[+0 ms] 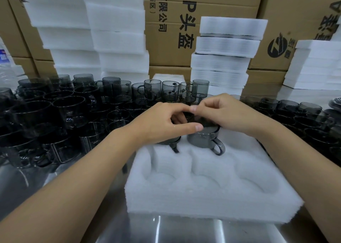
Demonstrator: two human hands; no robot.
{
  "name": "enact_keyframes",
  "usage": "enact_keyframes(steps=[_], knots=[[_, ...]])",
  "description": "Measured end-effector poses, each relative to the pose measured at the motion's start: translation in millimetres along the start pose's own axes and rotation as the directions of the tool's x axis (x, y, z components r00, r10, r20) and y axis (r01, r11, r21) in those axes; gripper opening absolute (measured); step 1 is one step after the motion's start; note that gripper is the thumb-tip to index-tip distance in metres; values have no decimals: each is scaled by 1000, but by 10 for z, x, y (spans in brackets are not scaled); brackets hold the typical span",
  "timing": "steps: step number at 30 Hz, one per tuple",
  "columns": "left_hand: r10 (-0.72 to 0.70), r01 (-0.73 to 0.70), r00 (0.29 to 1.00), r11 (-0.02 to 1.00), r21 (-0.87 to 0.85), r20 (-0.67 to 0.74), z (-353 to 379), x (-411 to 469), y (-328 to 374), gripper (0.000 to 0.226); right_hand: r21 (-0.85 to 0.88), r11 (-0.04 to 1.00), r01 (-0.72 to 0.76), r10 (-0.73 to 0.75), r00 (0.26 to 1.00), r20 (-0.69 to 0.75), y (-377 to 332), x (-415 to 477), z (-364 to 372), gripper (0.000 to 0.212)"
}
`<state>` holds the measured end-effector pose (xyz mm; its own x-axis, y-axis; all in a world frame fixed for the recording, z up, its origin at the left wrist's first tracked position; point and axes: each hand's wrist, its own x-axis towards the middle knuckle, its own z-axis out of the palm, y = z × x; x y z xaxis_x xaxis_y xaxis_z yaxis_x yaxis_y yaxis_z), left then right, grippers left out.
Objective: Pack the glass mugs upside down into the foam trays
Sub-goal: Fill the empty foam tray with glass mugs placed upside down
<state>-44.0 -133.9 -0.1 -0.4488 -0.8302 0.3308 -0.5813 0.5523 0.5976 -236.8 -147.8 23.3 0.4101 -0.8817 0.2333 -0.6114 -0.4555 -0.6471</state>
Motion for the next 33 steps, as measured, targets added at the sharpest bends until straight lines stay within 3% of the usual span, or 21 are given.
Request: enact_keyframes(steps=[8, 14, 18, 22, 24, 33], knots=[[-52, 53, 992, 999, -10, 112, -60, 18, 4, 52, -335, 941, 40, -35, 999, 22, -61, -40, 38, 42], [-98, 91, 980, 995, 48, 175, -89, 14, 83, 68, -503, 862, 56, -18, 997, 80, -66, -40, 18, 53], [-128, 122, 968, 992, 42, 217, -92, 12, 114, 64, -508, 860, 43, 17, 993, 113, -27, -18, 25, 53], [-161, 145, 964, 986, 88, 211, -63, 25, 87, 30, -665, 741, 94, -16, 992, 122, 18, -10, 97, 42], [-157, 142, 963, 987, 80, 220, -59, 31, 79, 23, -701, 704, 117, -55, 992, 111, 27, -16, 117, 40], [-150, 137, 967, 988, 77, 207, -39, 52, 71, 31, -768, 619, 165, -119, 986, 116, 25, -16, 161, 30]])
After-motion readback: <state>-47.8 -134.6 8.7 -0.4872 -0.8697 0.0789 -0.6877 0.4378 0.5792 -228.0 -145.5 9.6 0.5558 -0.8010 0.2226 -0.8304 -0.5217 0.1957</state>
